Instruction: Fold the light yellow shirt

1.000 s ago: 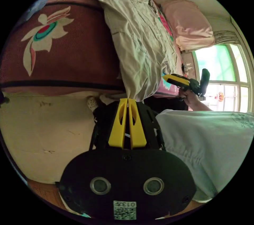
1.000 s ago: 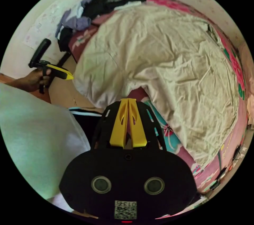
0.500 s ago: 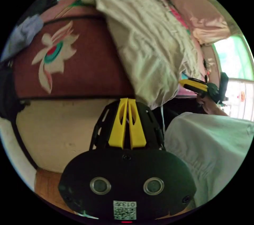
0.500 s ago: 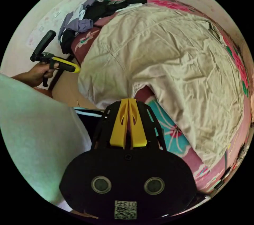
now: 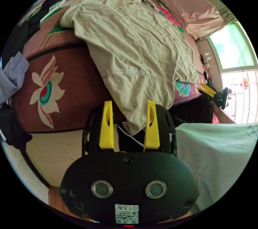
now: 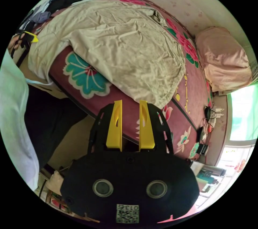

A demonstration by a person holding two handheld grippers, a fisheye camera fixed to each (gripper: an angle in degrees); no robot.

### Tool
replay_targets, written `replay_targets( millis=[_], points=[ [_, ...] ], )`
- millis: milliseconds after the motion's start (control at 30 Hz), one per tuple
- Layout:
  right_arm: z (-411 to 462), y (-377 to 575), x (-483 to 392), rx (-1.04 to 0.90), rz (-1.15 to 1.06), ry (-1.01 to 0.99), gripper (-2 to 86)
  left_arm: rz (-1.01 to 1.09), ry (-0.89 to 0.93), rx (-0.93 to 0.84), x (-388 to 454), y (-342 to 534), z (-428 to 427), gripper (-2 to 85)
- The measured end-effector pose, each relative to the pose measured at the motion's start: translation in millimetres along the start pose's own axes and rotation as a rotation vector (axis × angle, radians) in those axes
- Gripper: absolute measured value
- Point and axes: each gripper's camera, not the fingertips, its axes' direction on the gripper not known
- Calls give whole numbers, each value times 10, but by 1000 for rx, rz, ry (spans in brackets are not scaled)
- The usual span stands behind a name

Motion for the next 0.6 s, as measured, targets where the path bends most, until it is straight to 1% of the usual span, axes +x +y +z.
replay_targets(
  millis=[67, 133, 200, 333, 400, 433, 467, 500, 567, 600],
  points=[
    [48, 63, 93, -14, 3, 28, 99, 17, 40, -34, 68, -68, 96, 168],
    [104, 99, 146, -25, -6, 55, 100, 26, 1, -75, 114, -149, 220, 161],
    [140, 114, 192, -19, -27, 49, 100, -25, -24, -87, 91, -203, 285, 149],
    [244, 101, 226, -14, -140, 44, 95, -49, -36, -112, 81, -243, 410, 134],
    [284, 114, 261, 0, -174, 16, 85, -76, -83, -140, 72, -293, 469, 110],
    [278, 133, 316, 10, -179, -34, 73, -88, -127, -168, 64, -338, 509, 84],
    [272, 152, 400, 18, -158, -99, 57, -63, -185, -193, 66, -372, 550, 49],
    [268, 158, 442, 20, -142, -123, 48, -41, -186, -200, 64, -388, 567, 40],
    [241, 132, 560, 5, -100, -163, 22, -54, -39, -215, -42, -462, 575, 15],
    [225, 115, 578, -1, -92, -166, 19, -57, -15, -210, -68, -471, 551, 12]
  ],
)
